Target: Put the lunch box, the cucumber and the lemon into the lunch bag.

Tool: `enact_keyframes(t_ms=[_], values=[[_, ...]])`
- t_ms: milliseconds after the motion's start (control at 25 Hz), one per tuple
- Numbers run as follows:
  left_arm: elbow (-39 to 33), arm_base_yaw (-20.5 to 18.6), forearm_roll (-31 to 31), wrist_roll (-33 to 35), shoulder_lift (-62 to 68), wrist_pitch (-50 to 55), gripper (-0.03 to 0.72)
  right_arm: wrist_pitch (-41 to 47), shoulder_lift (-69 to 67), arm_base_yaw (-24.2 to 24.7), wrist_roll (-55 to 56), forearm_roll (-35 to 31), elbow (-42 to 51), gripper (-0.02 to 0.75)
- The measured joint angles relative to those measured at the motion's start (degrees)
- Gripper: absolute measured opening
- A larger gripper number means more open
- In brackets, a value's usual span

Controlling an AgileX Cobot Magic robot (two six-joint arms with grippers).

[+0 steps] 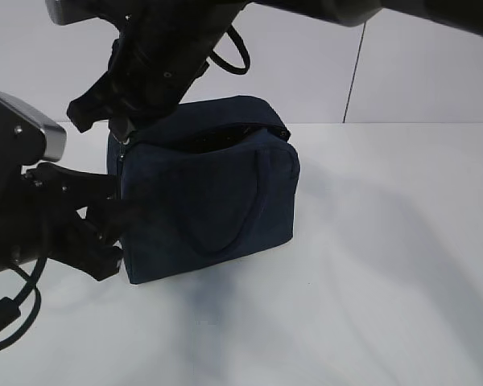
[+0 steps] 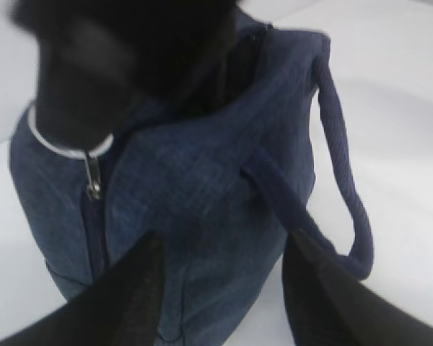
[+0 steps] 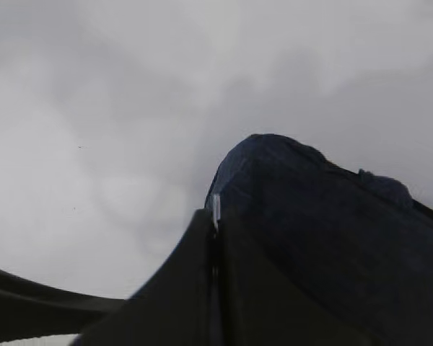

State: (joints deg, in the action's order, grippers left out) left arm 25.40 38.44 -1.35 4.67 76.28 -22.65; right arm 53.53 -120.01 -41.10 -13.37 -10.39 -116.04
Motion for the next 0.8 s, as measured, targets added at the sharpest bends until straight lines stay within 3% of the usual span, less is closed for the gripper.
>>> enact_keyframes(t_ms=[240, 800], values=[[0.0, 0.0, 0.0, 0.6, 2.4, -2.7, 0.298, 0.7, 0.0, 0.1, 0.0, -0.1, 0.0, 0.02], [0.0, -2.3, 0.0, 1.2, 6.9, -6.8, 0.289, 1.0, 0.0, 0.1, 0.0, -2.1, -0.1, 0.02]])
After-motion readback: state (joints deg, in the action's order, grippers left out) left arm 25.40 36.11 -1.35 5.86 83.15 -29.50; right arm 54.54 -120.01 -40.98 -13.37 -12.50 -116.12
